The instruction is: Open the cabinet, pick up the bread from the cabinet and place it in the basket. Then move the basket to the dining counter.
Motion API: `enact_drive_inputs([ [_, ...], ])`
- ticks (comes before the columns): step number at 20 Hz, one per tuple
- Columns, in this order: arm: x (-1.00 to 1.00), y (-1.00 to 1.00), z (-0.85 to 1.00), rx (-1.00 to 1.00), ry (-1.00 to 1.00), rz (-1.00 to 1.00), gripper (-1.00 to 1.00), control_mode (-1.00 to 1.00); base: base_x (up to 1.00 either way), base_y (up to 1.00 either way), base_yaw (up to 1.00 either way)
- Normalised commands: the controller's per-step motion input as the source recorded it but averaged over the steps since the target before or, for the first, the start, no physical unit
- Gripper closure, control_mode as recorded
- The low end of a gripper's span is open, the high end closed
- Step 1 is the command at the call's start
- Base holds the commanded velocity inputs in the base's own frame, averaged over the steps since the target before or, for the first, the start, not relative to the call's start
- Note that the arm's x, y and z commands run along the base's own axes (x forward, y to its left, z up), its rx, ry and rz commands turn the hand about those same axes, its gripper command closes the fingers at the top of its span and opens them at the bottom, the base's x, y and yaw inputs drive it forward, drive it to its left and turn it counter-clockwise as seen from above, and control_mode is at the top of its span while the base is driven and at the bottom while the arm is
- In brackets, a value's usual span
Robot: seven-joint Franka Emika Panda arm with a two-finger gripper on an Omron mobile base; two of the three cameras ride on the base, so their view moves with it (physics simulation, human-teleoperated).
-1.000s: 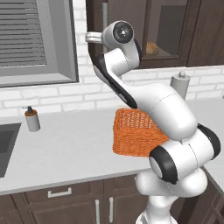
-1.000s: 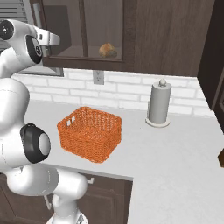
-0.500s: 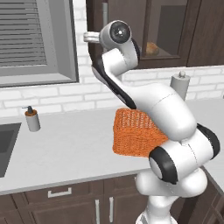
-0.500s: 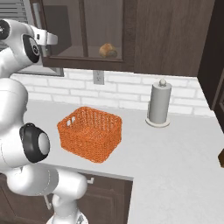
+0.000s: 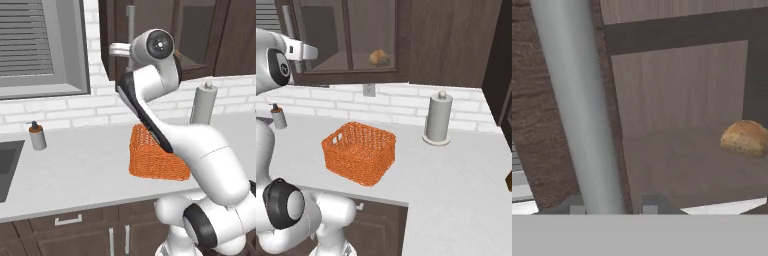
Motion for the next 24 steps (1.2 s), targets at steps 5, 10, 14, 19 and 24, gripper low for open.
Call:
enact_drive_inputs([
  [5, -1.00, -0.81, 0.28, 0.00, 0.01, 0.00, 1.00, -1.00, 0.00, 0.00, 0.00],
  [10, -1.00, -0.82, 0.34, 0.00, 0.08, 0.00, 1.00, -1.00, 0.00, 0.00, 0.00],
  [14, -1.00, -0.92, 0.32, 0.00, 0.06, 0.00, 1.00, -1.00, 0.00, 0.00, 0.00],
  [19, -1.00, -0.99, 0.35, 0.00, 0.00, 0.00, 1.00, -1.00, 0.00, 0.00, 0.00],
  [24, -1.00, -0.89, 0.12, 0.00, 0.00, 0.00, -1.00, -1.00, 0.00, 0.00, 0.00],
])
